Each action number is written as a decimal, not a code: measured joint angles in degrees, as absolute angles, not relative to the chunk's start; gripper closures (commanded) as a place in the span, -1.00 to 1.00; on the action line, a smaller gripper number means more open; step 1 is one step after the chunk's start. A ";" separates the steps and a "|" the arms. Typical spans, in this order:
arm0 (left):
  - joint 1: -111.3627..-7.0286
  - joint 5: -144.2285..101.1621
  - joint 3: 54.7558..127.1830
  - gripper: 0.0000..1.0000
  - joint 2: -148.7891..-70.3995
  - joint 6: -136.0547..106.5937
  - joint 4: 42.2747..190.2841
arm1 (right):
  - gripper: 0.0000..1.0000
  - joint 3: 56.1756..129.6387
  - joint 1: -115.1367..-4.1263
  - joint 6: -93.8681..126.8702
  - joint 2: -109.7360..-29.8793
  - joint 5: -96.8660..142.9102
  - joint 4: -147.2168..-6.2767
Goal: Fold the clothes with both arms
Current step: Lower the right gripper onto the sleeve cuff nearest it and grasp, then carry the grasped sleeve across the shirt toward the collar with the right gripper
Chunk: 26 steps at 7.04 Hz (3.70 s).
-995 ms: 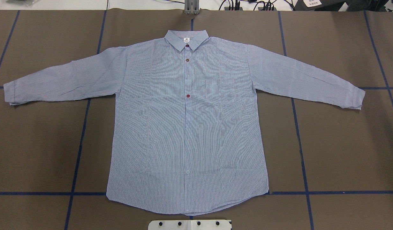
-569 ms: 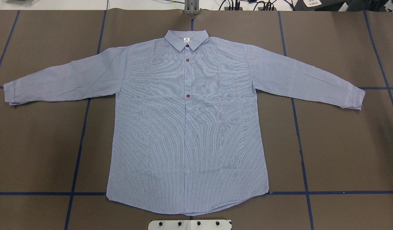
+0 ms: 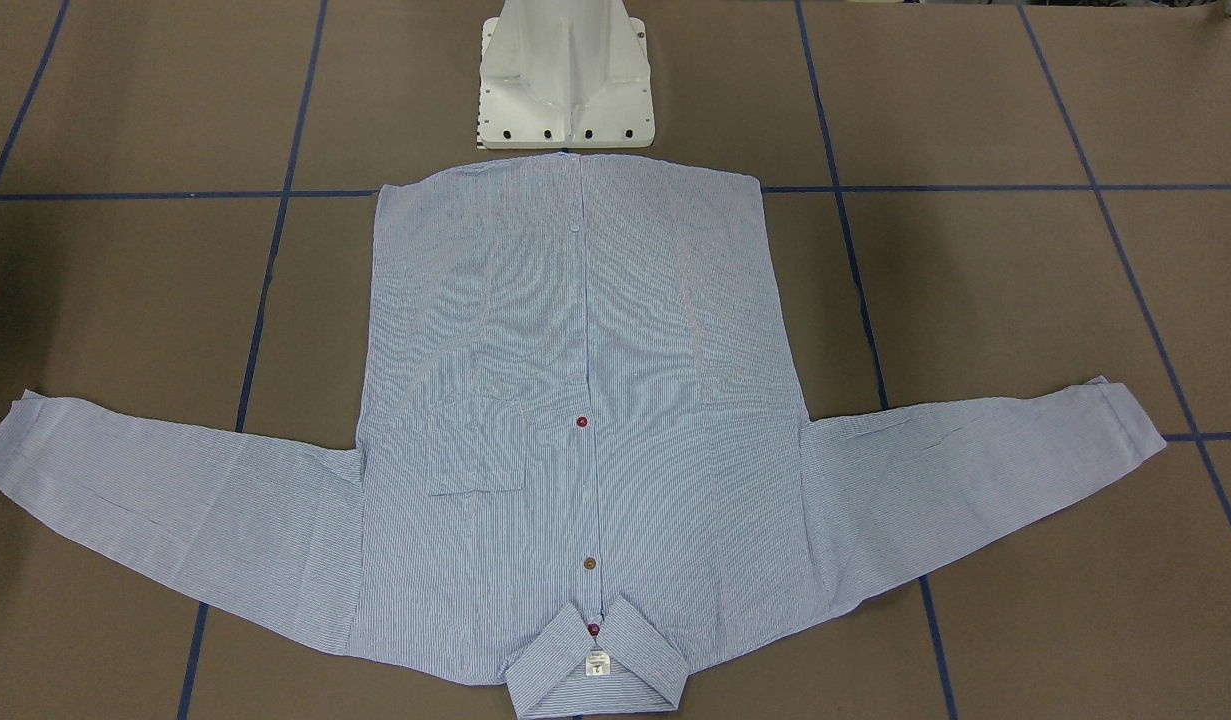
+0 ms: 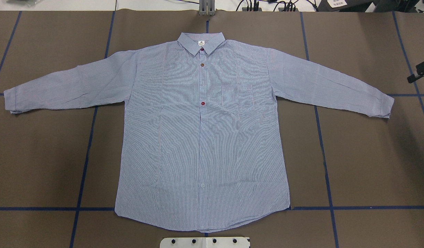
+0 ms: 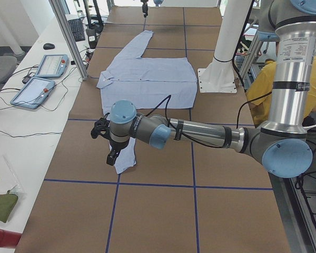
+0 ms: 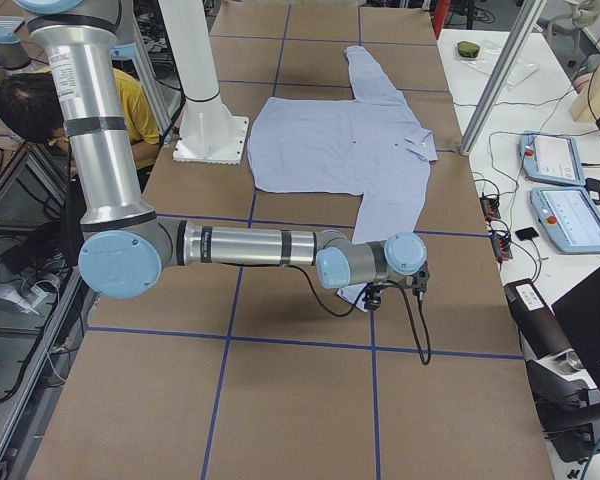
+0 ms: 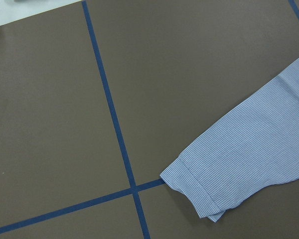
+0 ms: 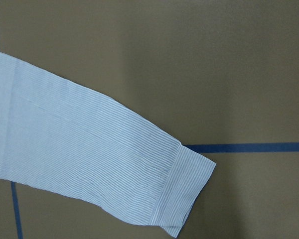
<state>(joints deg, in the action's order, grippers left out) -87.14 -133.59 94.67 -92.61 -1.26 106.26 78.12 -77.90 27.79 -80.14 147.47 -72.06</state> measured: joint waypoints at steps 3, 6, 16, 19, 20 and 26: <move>-87.03 -133.59 94.61 -1.00 -92.62 -1.29 106.26 | -0.76 79.84 -66.71 64.54 -87.24 133.40 -44.32; -87.01 -133.59 94.54 -1.00 -92.57 -1.32 106.26 | -0.68 79.47 -64.50 70.83 -89.75 131.46 -40.72; -87.09 -133.59 94.36 -1.00 -92.20 -1.15 106.26 | 1.00 79.09 -63.25 73.22 -88.15 129.93 -40.97; -87.07 -133.59 94.38 -1.00 -92.13 -1.14 106.26 | 1.00 87.43 -65.50 73.30 -83.43 132.39 -49.96; -87.06 -133.59 94.39 -1.00 -92.12 -1.14 106.26 | 1.00 90.04 -65.43 73.32 -77.74 132.40 -58.44; -87.08 -133.62 95.15 -1.00 -91.81 -1.31 106.60 | 1.00 74.56 -44.96 95.91 -39.34 113.85 -70.38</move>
<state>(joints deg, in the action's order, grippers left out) -87.08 -133.62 95.15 -91.81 -1.31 106.60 74.56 -44.96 95.91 -39.34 113.85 -70.38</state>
